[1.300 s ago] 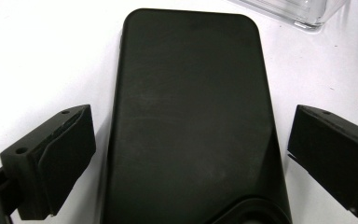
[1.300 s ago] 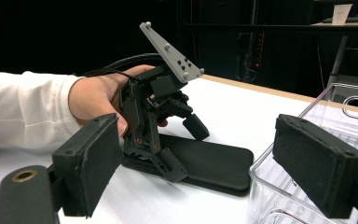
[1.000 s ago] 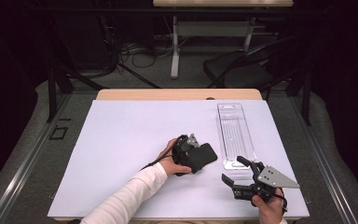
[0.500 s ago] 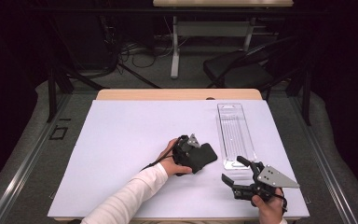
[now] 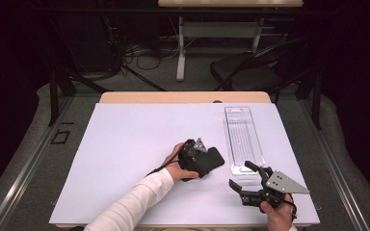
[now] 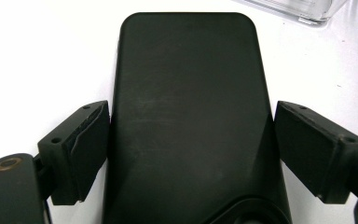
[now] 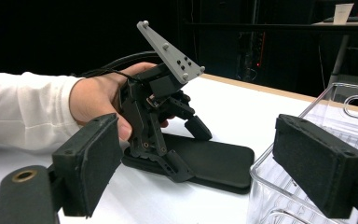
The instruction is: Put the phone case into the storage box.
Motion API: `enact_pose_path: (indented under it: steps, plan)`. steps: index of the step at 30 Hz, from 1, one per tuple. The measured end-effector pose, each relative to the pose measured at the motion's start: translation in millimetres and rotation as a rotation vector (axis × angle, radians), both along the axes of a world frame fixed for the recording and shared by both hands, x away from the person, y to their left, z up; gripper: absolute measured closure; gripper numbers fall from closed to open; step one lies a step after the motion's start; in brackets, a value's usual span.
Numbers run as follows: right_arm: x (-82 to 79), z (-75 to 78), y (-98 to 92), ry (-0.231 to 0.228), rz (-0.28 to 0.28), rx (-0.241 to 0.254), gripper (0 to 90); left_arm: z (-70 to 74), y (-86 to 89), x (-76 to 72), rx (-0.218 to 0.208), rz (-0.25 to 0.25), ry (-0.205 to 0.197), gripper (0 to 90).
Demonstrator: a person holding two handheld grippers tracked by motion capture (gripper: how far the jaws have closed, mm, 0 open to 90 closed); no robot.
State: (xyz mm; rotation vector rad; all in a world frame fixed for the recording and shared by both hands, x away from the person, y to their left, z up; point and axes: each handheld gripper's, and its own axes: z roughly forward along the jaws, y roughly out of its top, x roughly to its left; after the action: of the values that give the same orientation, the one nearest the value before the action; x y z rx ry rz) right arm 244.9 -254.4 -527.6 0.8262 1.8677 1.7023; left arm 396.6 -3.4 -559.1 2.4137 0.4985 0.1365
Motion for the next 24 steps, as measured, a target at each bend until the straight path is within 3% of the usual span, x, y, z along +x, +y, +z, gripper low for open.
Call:
enact_pose_path:
  steps: [24]
  plan:
    - [0.1, -0.1, -0.3, 0.001, 0.000, 0.000, 14.2, 2.2, 1.8, 1.2, 0.011, 0.032, 0.012, 14.2]
